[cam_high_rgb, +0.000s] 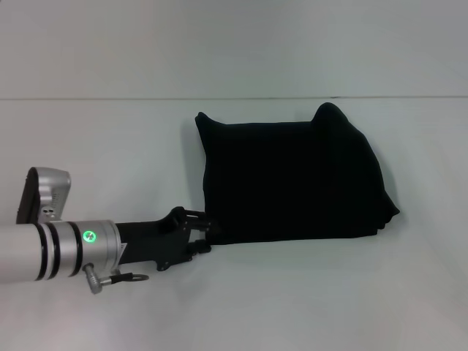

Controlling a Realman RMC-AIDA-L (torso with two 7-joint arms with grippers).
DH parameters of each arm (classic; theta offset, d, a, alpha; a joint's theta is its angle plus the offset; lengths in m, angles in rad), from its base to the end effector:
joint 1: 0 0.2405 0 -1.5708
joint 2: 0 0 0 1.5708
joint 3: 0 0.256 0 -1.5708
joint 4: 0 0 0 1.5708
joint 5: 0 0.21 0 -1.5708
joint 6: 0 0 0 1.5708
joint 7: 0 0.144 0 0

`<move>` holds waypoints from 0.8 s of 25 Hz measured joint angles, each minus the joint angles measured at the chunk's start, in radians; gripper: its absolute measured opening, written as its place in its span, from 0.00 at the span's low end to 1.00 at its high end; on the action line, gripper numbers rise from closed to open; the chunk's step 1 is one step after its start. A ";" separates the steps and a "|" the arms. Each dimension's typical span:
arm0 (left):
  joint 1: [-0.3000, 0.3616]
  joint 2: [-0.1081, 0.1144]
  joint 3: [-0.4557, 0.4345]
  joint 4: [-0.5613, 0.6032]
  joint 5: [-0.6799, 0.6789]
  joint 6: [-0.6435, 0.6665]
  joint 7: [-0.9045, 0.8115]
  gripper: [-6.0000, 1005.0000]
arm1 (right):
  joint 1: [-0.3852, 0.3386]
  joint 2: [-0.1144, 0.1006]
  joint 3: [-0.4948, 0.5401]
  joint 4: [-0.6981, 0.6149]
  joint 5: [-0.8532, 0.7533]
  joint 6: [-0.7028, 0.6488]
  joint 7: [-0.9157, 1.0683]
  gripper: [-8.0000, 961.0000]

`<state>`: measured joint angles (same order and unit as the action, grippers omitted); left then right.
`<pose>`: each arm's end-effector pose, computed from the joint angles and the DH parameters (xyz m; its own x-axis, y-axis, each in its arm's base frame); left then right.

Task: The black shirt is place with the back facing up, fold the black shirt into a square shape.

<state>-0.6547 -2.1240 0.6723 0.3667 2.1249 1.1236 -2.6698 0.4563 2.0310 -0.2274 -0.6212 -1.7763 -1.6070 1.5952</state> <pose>-0.2778 0.3487 -0.0764 -0.3840 0.8655 0.3217 0.9091 0.2933 0.2959 0.3080 0.3280 0.1000 0.3143 -0.2714 -0.9097 -0.8130 -0.5717 -0.1103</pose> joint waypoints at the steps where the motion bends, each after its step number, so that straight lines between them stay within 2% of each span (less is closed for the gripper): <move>1: -0.006 0.000 0.000 -0.004 0.000 -0.001 0.000 0.43 | -0.001 0.000 0.000 0.000 0.000 -0.001 0.000 0.90; 5: -0.015 -0.001 0.000 -0.006 -0.001 -0.004 0.000 0.43 | -0.003 0.000 0.001 0.007 0.000 -0.003 -0.002 0.90; 14: -0.027 0.000 0.028 -0.009 -0.001 -0.010 -0.012 0.37 | -0.004 -0.009 0.005 0.040 0.005 -0.001 -0.010 0.90; 20: -0.025 0.002 0.031 -0.007 0.000 -0.005 -0.013 0.12 | -0.004 -0.009 0.005 0.040 0.006 -0.001 -0.011 0.90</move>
<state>-0.6798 -2.1224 0.7028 0.3600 2.1246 1.1186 -2.6828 0.4527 2.0217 -0.2224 -0.5814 -1.7704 -1.6078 1.5845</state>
